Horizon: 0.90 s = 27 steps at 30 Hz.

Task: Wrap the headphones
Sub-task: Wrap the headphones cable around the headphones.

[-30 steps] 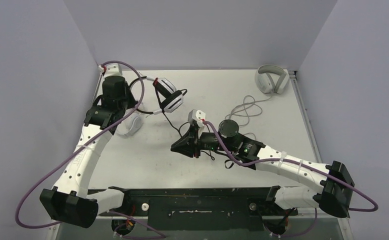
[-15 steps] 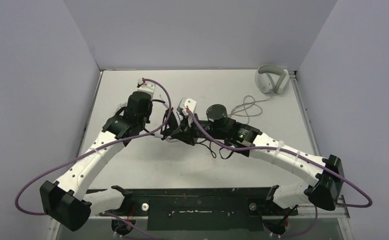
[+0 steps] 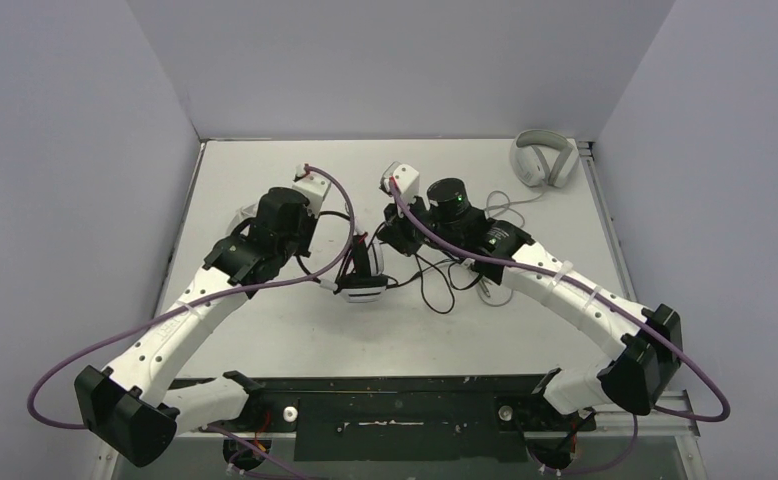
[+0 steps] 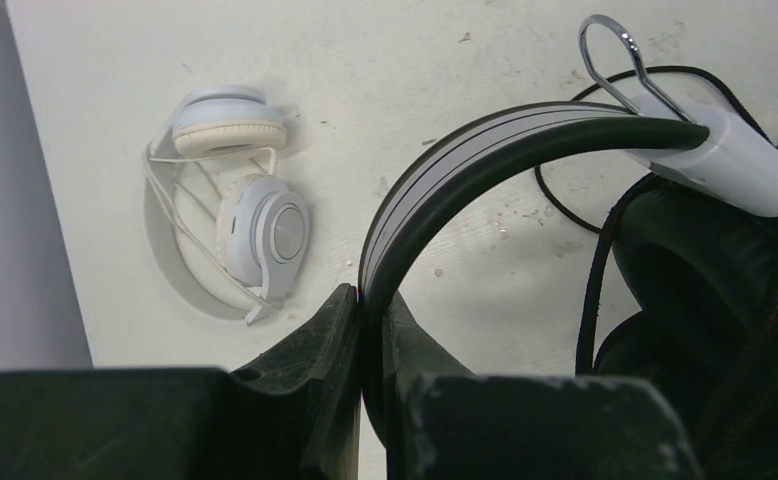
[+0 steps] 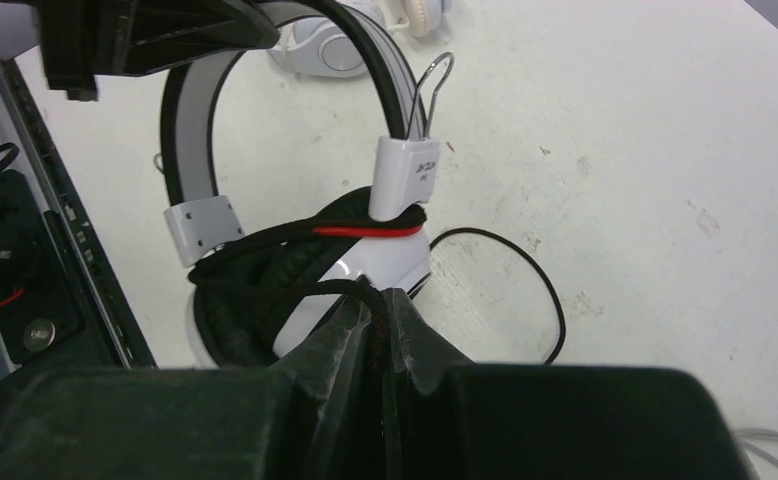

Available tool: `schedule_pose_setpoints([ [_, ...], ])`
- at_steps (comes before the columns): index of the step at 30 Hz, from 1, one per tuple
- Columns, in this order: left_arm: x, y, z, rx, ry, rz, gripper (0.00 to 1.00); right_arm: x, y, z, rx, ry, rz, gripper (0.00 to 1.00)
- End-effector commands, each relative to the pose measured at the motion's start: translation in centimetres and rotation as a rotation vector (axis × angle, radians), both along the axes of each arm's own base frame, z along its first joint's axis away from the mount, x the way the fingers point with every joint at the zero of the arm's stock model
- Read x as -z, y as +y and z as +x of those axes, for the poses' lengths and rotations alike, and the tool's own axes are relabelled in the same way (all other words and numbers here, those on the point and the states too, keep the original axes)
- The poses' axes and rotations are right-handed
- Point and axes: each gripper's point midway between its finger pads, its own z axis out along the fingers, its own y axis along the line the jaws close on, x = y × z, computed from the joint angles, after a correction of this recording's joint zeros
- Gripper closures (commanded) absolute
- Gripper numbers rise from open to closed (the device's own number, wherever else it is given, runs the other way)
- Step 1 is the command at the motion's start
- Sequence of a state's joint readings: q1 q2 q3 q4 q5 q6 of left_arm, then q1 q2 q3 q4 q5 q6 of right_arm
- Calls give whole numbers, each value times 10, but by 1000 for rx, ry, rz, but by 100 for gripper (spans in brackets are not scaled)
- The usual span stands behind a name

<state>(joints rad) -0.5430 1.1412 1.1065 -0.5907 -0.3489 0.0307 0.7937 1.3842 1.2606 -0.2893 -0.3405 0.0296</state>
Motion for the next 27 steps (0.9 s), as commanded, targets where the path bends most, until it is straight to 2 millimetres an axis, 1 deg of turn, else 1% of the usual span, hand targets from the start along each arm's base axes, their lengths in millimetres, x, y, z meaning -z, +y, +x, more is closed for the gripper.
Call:
schedule_pose_setpoints([
  [1,-43,-31,-1,111,-63,-146,100,-25,-6,23,90,-80,25,97],
  [3,-42,-37,-4,116,-46,-187,100,-22,-10,30,130,-83,9,93],
  [7,-44,-43,-9,125,-22,-232,100,-10,-21,40,183,-84,-22,92],
  [11,-55,-62,-19,197,3,-332,100,4,-34,49,217,-69,-28,89],
  [13,-63,-68,-24,222,1,-379,100,6,-39,52,229,-63,-7,86],
  [17,-76,-81,-35,283,7,-462,100,6,-46,51,206,-42,84,79],
  [20,-84,-83,-40,271,24,-510,100,5,-53,52,200,-24,144,77],
  [21,-86,-84,-40,259,34,-527,100,10,-56,51,196,-12,156,76],
  [23,-92,-88,-44,265,61,-561,100,10,-60,52,184,-16,199,75],
  [27,-115,-104,-54,302,94,-682,100,14,-63,44,130,-14,278,74],
])
